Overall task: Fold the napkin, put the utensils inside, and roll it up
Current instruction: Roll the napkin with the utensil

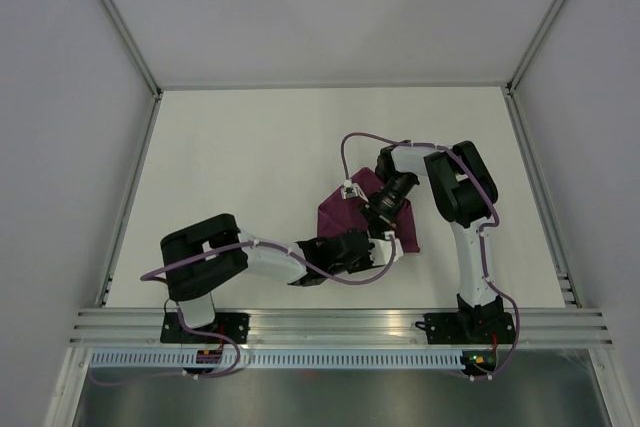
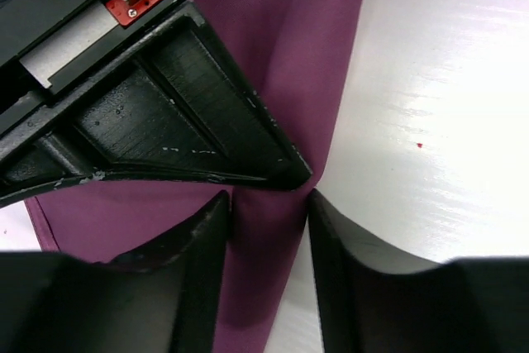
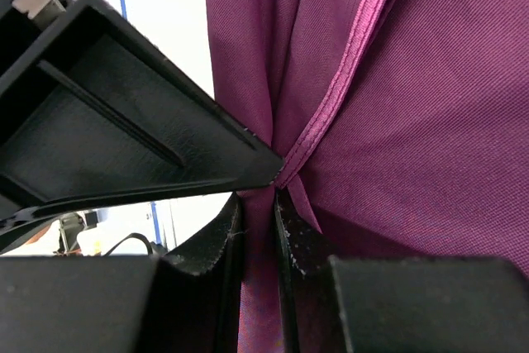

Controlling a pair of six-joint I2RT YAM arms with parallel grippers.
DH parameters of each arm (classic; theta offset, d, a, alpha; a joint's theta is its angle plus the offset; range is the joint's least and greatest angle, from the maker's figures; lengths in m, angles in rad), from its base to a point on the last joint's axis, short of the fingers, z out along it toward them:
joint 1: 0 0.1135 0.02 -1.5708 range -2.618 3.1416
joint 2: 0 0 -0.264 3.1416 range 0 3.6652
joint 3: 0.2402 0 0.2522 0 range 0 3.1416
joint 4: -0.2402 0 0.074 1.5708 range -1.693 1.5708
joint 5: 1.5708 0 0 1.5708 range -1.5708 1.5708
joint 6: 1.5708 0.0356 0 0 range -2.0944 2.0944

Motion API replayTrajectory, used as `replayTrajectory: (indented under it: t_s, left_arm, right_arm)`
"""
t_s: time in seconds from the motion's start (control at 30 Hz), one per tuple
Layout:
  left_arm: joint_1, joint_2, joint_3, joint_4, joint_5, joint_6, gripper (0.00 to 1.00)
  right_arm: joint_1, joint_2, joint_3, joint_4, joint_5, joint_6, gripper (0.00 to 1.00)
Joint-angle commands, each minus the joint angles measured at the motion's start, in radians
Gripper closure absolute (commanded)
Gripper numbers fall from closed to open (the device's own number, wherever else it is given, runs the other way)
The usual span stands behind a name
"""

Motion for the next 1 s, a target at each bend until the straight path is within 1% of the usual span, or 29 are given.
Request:
replayTrajectory:
  t_s: [0.0, 0.03, 0.13, 0.17, 0.2, 0.27, 0.33, 0.37, 0.43, 0.47, 0.53, 0.57, 0.6, 0.67, 0.77, 0.97]
  left_arm:
    - [0.026, 0.021, 0.021, 0.023, 0.048, 0.033, 0.54]
    - [0.034, 0.025, 0.022, 0.017, 0.055, 0.03, 0.63]
    - [0.043, 0.038, 0.025, 0.0, 0.089, 0.012, 0.78]
    - [0.05, 0.044, 0.027, -0.012, 0.1, 0.0, 0.8]
    - [0.052, 0.045, 0.028, -0.017, 0.115, -0.003, 0.86]
    - [0.06, 0.051, 0.039, -0.035, 0.135, -0.019, 0.9]
    - [0.07, 0.053, 0.044, -0.061, 0.183, -0.032, 0.96]
    - [0.084, 0.053, 0.05, -0.072, 0.204, -0.051, 0.98]
    - [0.11, 0.054, 0.061, -0.102, 0.275, -0.084, 0.98]
    - [0.119, 0.057, 0.067, -0.115, 0.295, -0.094, 0.98]
    - [0.138, 0.064, 0.073, -0.142, 0.362, -0.114, 0.98]
    - [0.155, 0.064, 0.074, -0.142, 0.382, -0.132, 0.98]
    - [0.162, 0.064, 0.073, -0.142, 0.416, -0.143, 0.98]
    - [0.178, 0.065, 0.071, -0.147, 0.44, -0.163, 0.98]
    - [0.193, 0.067, 0.071, -0.155, 0.483, -0.18, 0.98]
    - [0.234, 0.085, 0.068, -0.158, 0.558, -0.22, 0.98]
  right_arm:
    - [-0.008, 0.044, 0.016, 0.096, 0.088, -0.038, 0.94]
    - [-0.008, 0.045, 0.019, 0.096, 0.087, -0.035, 0.94]
    - [-0.008, 0.044, 0.016, 0.096, 0.087, -0.035, 0.94]
    - [-0.008, 0.044, 0.016, 0.096, 0.087, -0.035, 0.94]
    - [-0.008, 0.044, 0.016, 0.098, 0.087, -0.035, 0.94]
    - [-0.008, 0.04, 0.016, 0.099, 0.084, -0.03, 0.93]
    - [-0.008, 0.037, 0.014, 0.101, 0.084, -0.026, 0.89]
    - [-0.008, 0.028, 0.016, 0.101, 0.081, -0.023, 0.84]
    - [-0.008, 0.007, 0.014, 0.101, 0.077, -0.021, 0.77]
    - [-0.008, -0.002, 0.014, 0.101, 0.074, -0.017, 0.7]
    - [-0.008, -0.022, 0.017, 0.101, 0.067, -0.012, 0.64]
    - [-0.008, -0.041, 0.02, 0.092, 0.062, -0.012, 0.57]
    - [-0.01, -0.048, 0.026, 0.084, 0.053, -0.012, 0.54]
    - [-0.016, -0.071, 0.039, 0.061, 0.044, -0.014, 0.46]
    - [-0.027, -0.097, 0.063, 0.038, 0.028, -0.017, 0.4]
    - [-0.064, -0.15, 0.1, 0.029, -0.007, 0.009, 0.35]
